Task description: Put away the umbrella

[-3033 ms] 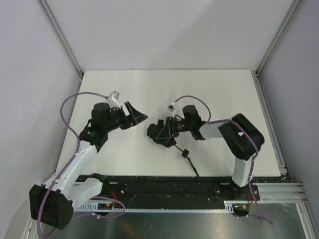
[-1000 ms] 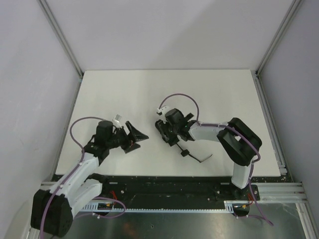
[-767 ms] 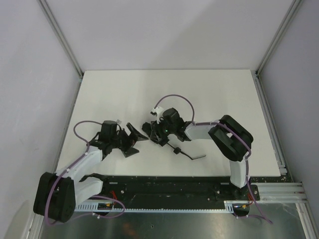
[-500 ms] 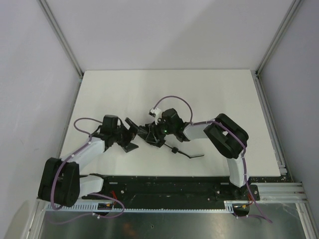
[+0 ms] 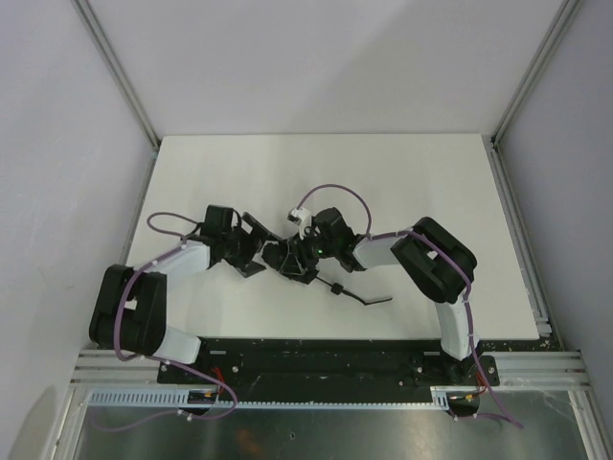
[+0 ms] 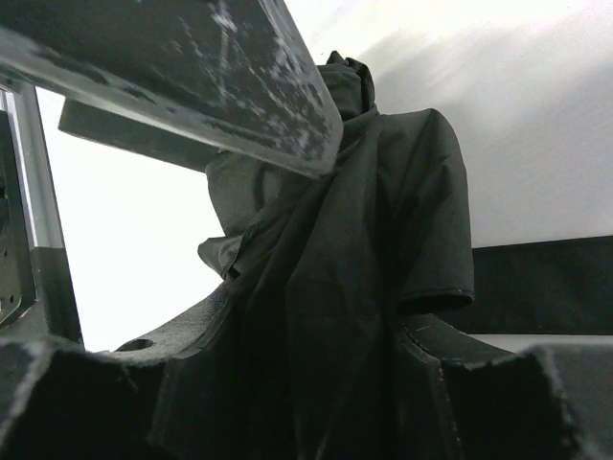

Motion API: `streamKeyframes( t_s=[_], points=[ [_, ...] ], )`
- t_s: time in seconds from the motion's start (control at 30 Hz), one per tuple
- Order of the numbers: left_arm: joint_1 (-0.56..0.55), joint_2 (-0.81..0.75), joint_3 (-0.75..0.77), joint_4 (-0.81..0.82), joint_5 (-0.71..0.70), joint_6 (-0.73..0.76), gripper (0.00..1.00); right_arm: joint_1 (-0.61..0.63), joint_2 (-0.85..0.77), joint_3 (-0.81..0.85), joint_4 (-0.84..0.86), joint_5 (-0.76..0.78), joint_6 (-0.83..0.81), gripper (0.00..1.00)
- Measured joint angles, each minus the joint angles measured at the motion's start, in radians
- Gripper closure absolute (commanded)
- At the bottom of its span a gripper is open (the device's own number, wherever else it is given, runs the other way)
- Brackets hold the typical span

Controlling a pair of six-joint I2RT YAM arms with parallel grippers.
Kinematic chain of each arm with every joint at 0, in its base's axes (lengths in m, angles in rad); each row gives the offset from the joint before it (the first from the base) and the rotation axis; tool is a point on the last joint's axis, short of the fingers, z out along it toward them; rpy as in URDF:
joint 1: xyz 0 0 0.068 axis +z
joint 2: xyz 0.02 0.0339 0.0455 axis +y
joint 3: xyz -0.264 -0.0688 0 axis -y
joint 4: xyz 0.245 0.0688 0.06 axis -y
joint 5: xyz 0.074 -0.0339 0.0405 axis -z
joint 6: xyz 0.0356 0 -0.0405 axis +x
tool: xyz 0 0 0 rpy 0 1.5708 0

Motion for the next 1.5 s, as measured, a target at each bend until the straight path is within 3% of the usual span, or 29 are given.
streamKeyframes(
  t_s=[0.2, 0.3, 0.5, 0.6, 0.67, 0.73, 0.8, 1.0, 1.13, 1.33, 1.5],
  points=[
    [-0.047, 0.060, 0.004, 0.004, -0.062, 0.002, 0.02, -0.007, 0.005, 0.000, 0.007, -0.020, 0.001, 1.00],
    [-0.074, 0.106, 0.030, 0.013, -0.072, -0.004, 0.10, -0.010, 0.005, 0.000, 0.007, -0.029, 0.001, 1.00],
    [-0.092, 0.168, 0.050, 0.067, -0.084, -0.009, 0.50, -0.018, 0.007, 0.001, 0.003, -0.048, 0.001, 1.00],
    [-0.093, 0.169, 0.028, 0.105, -0.089, -0.018, 0.83, -0.021, 0.008, 0.006, -0.005, -0.058, -0.003, 1.00],
    [-0.093, 0.169, 0.015, 0.137, -0.093, -0.044, 0.96, -0.022, 0.008, 0.011, -0.015, -0.062, -0.002, 1.00],
    [-0.093, 0.169, 0.004, 0.160, -0.095, -0.055, 0.99, -0.026, 0.008, 0.015, -0.023, -0.064, 0.001, 1.00],
    [-0.093, 0.167, -0.005, 0.176, -0.095, -0.050, 1.00, -0.029, 0.008, 0.017, -0.027, -0.064, 0.001, 0.94],
    [-0.094, 0.164, -0.036, 0.218, -0.073, -0.055, 1.00, -0.007, -0.032, 0.033, -0.130, 0.019, -0.018, 0.47],
    [-0.099, 0.163, -0.036, 0.195, -0.058, -0.053, 1.00, 0.065, -0.106, 0.032, -0.264, 0.233, -0.053, 0.27],
    [-0.098, 0.167, -0.006, 0.125, -0.060, -0.049, 1.00, 0.187, -0.188, 0.032, -0.390, 0.566, -0.152, 0.21],
    [-0.098, 0.169, 0.005, 0.093, -0.060, -0.050, 1.00, 0.239, -0.185, 0.034, -0.409, 0.686, -0.204, 0.26]
  ],
)
